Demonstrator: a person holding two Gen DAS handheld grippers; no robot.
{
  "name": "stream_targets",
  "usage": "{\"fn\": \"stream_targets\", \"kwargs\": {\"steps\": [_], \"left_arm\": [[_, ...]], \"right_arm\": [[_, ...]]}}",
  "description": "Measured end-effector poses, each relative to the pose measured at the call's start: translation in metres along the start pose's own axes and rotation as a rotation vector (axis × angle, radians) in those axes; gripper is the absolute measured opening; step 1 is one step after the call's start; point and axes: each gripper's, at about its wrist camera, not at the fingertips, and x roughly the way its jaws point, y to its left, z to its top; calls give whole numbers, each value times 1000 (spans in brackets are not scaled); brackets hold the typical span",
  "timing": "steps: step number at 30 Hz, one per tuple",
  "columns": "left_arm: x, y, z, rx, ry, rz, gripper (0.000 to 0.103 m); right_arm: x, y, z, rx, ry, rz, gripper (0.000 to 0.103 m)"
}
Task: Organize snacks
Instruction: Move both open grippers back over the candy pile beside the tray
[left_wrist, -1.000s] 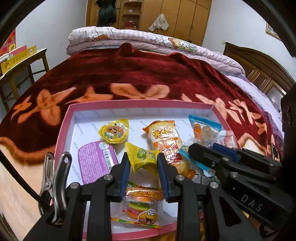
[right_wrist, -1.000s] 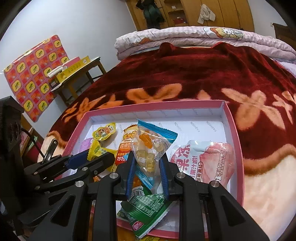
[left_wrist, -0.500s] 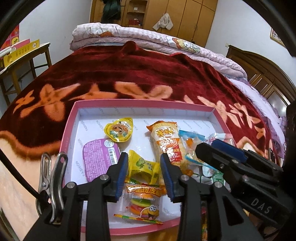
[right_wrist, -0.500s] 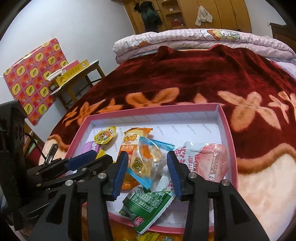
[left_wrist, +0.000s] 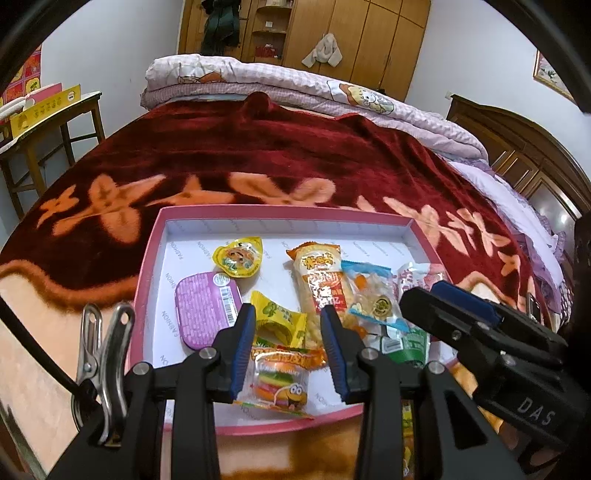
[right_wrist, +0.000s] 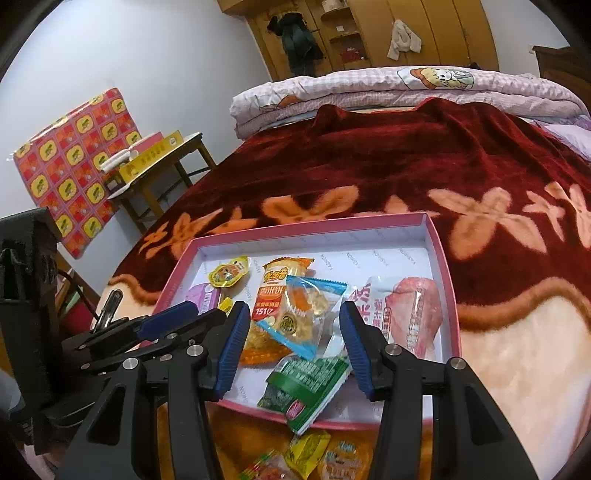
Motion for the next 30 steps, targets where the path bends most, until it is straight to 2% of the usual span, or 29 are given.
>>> {"fn": "stream_targets", "kwargs": {"steps": [30], "left_arm": [[-45,-9,-26,-2,-29,-14,38]], "right_arm": [[-40,-2,-31,40,-10,13,52]]}}
